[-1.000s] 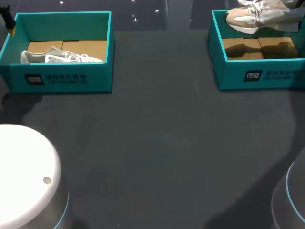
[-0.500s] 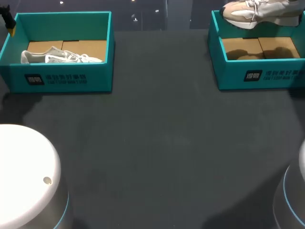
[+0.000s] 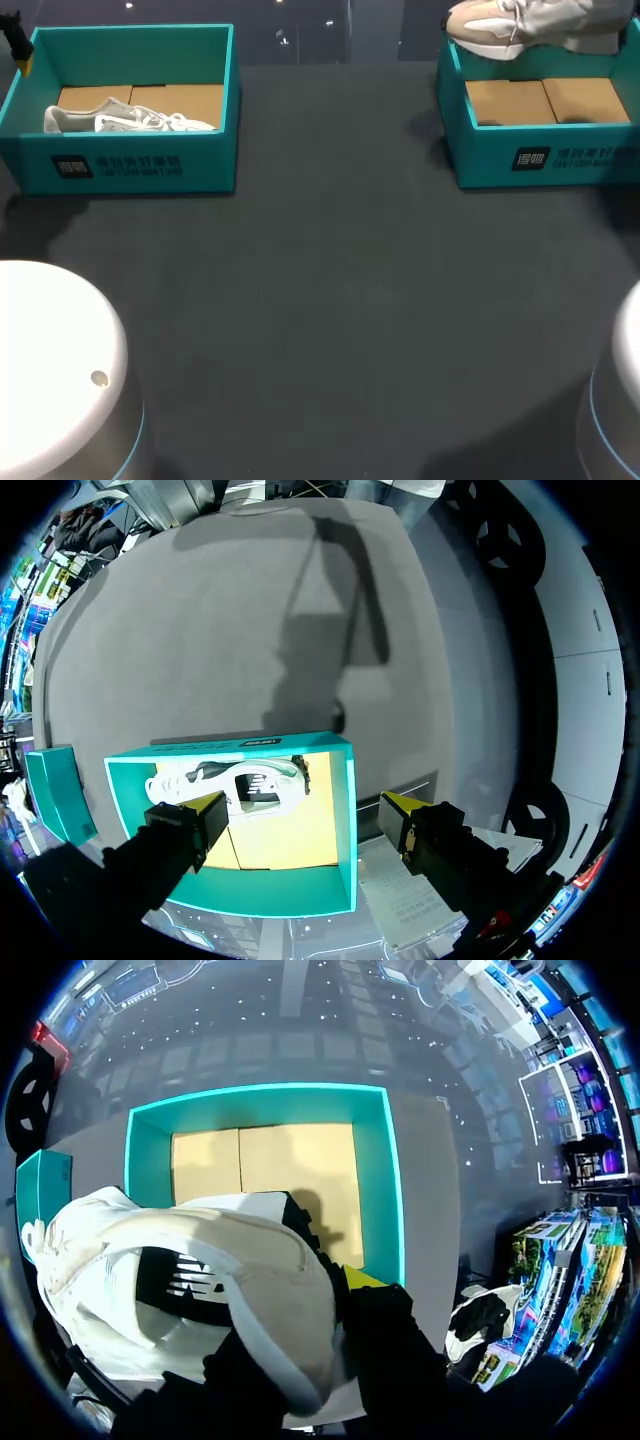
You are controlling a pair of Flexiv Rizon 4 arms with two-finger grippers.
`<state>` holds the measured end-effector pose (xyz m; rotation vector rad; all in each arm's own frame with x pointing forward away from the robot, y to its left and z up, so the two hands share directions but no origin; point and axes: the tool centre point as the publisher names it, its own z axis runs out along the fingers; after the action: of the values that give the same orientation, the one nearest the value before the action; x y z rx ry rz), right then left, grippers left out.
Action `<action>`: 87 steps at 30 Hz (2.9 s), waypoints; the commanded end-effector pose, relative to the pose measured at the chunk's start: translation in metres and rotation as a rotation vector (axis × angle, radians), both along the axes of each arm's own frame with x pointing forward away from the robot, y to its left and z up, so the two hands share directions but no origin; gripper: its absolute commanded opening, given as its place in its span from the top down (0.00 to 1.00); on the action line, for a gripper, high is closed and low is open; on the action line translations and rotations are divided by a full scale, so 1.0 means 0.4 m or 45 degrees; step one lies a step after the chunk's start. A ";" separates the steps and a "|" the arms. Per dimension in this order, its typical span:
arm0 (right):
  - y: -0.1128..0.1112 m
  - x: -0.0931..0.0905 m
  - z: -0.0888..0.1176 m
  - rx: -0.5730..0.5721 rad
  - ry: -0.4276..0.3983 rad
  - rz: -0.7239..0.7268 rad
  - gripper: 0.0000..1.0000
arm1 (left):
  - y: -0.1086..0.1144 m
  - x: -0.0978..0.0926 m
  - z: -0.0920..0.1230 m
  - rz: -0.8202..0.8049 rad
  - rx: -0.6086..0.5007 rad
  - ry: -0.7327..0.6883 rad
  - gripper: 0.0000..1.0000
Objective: Take the shoe out of the shoebox, open the shoe tongue, remove and reinsert the insole, then place the shoe into the shoebox
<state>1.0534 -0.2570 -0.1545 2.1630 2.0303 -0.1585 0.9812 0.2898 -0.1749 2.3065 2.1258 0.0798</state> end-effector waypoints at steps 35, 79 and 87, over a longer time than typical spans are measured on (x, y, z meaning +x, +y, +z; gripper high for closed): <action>0.491 -0.590 0.053 -0.130 -0.148 -0.046 1.00 | 0.001 -0.004 0.001 -0.001 0.002 -0.004 0.00; 0.755 -0.928 -0.355 -0.077 -0.115 -0.070 1.00 | 0.001 -0.004 0.001 -0.001 0.002 -0.004 0.00; 0.756 -0.945 -0.420 -0.059 -0.102 -0.053 1.00 | 0.001 -0.004 0.001 -0.001 0.002 -0.004 0.00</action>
<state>0.6762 0.0461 -0.3116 2.1422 1.9172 -0.1296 0.9812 0.2898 -0.1749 2.3064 2.1259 0.0798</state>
